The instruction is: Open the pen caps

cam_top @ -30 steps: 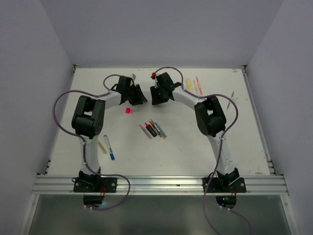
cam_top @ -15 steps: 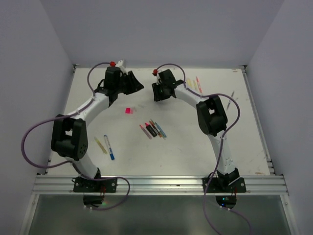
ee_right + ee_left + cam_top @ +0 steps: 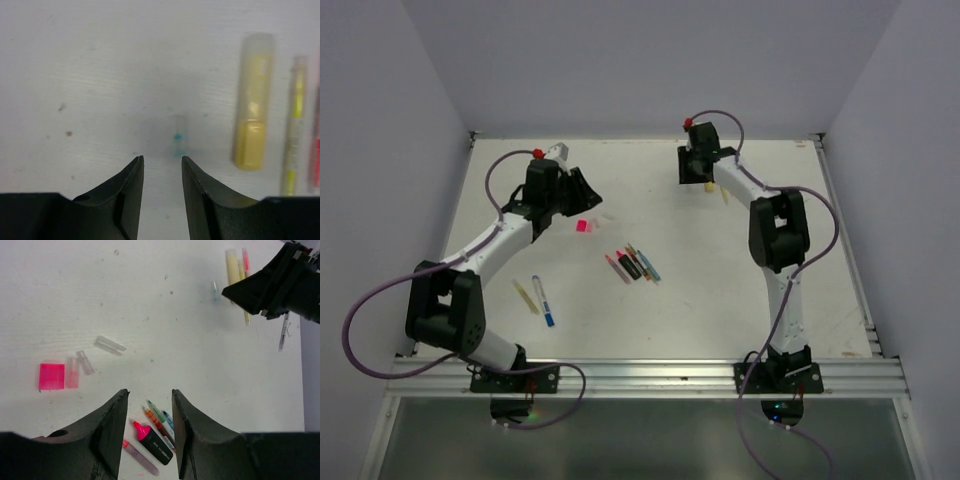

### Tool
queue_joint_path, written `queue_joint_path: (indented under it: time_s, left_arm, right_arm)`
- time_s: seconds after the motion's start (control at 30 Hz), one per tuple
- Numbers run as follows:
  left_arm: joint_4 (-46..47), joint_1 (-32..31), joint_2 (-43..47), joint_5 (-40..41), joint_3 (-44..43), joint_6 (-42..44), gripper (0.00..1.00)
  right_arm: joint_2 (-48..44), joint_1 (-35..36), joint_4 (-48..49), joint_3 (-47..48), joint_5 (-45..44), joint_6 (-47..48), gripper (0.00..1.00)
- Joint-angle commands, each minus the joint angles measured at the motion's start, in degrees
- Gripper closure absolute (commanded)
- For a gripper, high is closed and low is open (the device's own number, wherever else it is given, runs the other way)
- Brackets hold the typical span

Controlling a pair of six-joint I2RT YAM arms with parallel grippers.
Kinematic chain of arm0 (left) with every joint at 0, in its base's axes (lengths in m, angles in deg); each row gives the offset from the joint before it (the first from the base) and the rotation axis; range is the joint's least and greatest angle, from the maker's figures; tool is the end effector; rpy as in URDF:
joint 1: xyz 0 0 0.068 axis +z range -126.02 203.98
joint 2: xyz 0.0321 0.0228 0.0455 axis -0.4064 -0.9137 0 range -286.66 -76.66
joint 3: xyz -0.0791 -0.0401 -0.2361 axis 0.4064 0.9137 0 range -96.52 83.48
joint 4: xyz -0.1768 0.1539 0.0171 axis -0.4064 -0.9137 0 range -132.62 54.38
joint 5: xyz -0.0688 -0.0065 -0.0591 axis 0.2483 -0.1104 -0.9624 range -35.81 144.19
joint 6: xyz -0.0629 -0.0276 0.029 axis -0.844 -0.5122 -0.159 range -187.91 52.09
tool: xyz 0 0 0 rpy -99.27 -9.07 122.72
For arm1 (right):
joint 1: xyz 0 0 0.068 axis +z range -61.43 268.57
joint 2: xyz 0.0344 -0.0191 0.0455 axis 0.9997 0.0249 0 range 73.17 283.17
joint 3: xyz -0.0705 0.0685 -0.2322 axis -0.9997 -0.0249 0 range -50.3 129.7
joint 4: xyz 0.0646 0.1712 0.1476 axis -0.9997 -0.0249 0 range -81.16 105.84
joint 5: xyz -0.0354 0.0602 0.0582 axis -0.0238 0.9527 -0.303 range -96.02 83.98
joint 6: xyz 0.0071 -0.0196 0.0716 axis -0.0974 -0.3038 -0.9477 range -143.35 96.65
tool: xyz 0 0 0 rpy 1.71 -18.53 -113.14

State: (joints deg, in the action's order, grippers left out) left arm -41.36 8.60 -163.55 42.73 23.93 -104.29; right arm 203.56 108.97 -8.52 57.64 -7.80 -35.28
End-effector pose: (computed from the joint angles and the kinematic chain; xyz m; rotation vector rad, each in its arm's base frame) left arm 0.3248 -0.1023 0.2358 -0.2864 2.2098 -0.7273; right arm 0.4634 0.1704 0.1715 -0.1625 2.3940 0.2287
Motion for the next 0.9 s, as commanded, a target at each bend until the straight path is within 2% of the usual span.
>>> queue_joint_path:
  time_s: [0.0,0.13,0.37,0.87]
  left_arm:
    - [2.9,0.3,3.9,-0.4,1.4,-1.6,0.56]
    - [4.5,-0.2,4.4,-1.2,3.6,-3.1,0.56]
    - [4.8,-0.6,5.3,-2.4,5.1,-2.5,0.56]
    - [7.5,-0.6,5.0,-4.8,5.9,-1.8,0.56]
  right_arm:
    - [-3.0,-3.8,-3.5,4.3,-9.3,2.5,0.60]
    - [0.0,-6.5,-5.6,8.7,-12.3,5.0,0.60]
    - [4.9,-9.2,-6.5,13.3,-7.2,4.8,0.59]
    - [9.4,-9.2,-5.1,12.0,-1.7,4.5,0.61]
